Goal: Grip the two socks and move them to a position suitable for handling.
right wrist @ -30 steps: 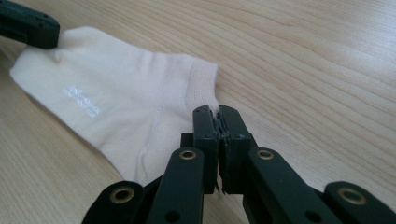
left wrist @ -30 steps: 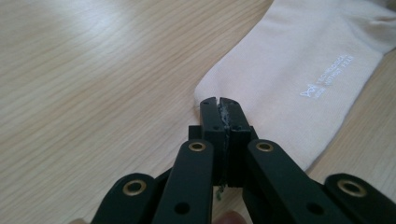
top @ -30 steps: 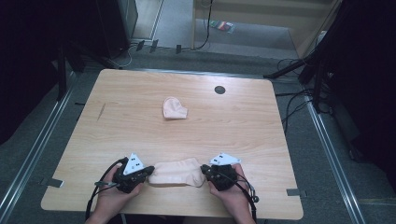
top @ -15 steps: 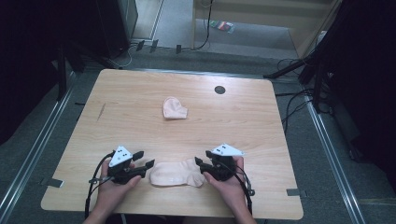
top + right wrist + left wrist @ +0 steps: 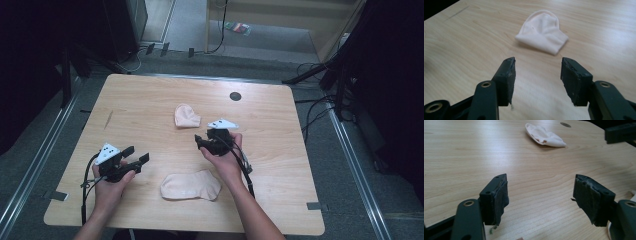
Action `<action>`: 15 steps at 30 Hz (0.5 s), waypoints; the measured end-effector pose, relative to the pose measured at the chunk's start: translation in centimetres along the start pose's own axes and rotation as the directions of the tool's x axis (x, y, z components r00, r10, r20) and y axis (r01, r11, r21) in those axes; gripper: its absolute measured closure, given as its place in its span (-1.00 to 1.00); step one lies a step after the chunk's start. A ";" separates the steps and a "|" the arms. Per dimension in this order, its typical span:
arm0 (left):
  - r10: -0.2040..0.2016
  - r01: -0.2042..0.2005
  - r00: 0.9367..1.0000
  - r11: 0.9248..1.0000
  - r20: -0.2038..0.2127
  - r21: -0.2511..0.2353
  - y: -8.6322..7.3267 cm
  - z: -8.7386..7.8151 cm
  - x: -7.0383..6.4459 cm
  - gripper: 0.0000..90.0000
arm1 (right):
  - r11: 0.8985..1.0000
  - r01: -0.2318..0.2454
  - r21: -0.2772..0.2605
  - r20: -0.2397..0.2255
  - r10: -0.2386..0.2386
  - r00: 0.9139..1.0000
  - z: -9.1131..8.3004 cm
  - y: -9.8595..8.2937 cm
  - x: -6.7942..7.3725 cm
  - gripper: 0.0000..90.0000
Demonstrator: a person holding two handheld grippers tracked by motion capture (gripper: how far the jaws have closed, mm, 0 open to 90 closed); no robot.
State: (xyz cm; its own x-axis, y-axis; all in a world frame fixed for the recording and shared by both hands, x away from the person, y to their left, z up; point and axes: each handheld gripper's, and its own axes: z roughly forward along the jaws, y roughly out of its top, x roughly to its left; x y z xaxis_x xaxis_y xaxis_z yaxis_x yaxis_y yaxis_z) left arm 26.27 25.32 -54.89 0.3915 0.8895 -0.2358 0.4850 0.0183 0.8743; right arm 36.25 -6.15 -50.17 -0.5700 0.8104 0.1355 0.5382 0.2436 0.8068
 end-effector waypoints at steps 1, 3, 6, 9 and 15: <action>0.008 -0.008 1.000 1.000 -0.003 0.008 -0.1 0.1 -0.1 -0.41 | 1.000 0.013 0.007 -0.012 -0.013 1.000 1.2 0.6 -0.1 0.00; 0.006 -0.006 1.000 1.000 -0.013 -0.005 -0.1 0.0 -0.1 -0.42 | 1.000 0.021 0.018 0.003 -0.021 1.000 2.5 1.1 -0.2 0.00; -0.015 0.015 1.000 1.000 -0.010 -0.003 -0.1 0.0 0.1 -0.42 | 0.999 0.008 0.034 0.016 -0.009 1.000 3.6 1.4 -0.3 0.00; -0.036 0.036 0.999 0.999 -0.010 0.012 -0.1 0.1 0.3 -0.47 | 0.998 -0.022 0.067 0.037 0.020 0.999 5.7 2.1 -0.5 -0.04; -0.034 0.034 0.999 0.999 -0.014 0.012 -0.1 0.1 0.3 -0.47 | 0.995 -0.055 0.081 0.061 0.050 0.997 7.6 2.8 -0.5 -0.11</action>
State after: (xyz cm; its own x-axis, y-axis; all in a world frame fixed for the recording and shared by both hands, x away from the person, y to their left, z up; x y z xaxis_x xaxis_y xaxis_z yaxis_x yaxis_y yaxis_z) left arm 26.44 25.49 -55.07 0.3642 0.8944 -0.2597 0.5073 0.0434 0.8607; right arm 42.79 -1.87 -52.31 -0.5037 0.8524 0.1402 0.6172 0.2415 0.7489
